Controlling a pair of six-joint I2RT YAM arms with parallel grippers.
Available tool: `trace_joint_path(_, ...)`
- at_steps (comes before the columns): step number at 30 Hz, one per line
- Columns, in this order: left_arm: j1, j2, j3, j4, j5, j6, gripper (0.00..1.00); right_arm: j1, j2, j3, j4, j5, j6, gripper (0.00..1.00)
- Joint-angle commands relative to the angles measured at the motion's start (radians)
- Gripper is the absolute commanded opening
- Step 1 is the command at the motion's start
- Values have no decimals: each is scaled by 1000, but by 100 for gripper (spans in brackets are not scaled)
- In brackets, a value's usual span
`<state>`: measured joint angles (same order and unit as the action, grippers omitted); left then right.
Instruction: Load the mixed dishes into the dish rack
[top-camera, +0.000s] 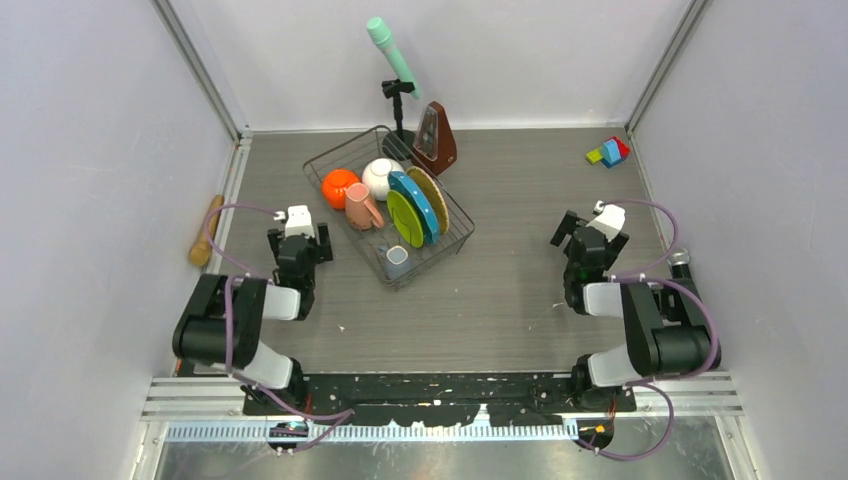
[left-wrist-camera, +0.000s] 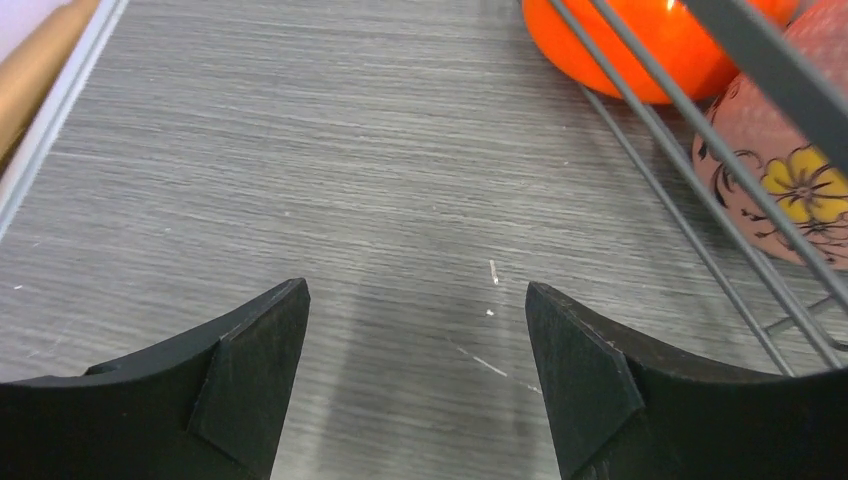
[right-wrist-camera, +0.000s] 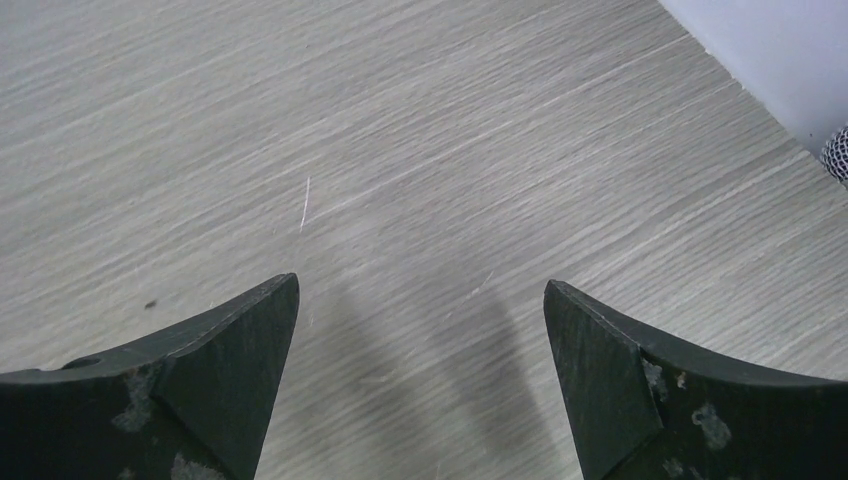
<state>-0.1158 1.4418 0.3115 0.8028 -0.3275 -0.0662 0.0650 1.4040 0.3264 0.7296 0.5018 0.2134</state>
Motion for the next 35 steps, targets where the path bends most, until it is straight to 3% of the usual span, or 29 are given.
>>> trace_joint_path(1,0,126,-30,343,4,43,83,-35,105,-6,259,-8,-17,98)
trace_joint_path(3,1,81,6,191,-3,21,91,-49,148,10,269,-44,-21,97)
trace_joint_path(4,2,96,25,172,-16,21,99,-51,142,15,235,-50,-16,97)
trace_joint_path(5,1,114,35,186,-26,28,99,-52,151,13,244,-54,-21,97)
trace_joint_path(11,2,109,32,189,23,44,95,-53,152,14,249,-71,-29,86)
trace_joint_path(12,1,108,31,187,29,45,95,-53,153,13,252,-71,-30,94)
trace_joint_path(14,1,108,31,184,31,45,99,-53,153,12,258,-70,-30,99)
trace_joint_path(35,1,109,37,175,31,46,100,-51,152,11,260,-74,-32,100)
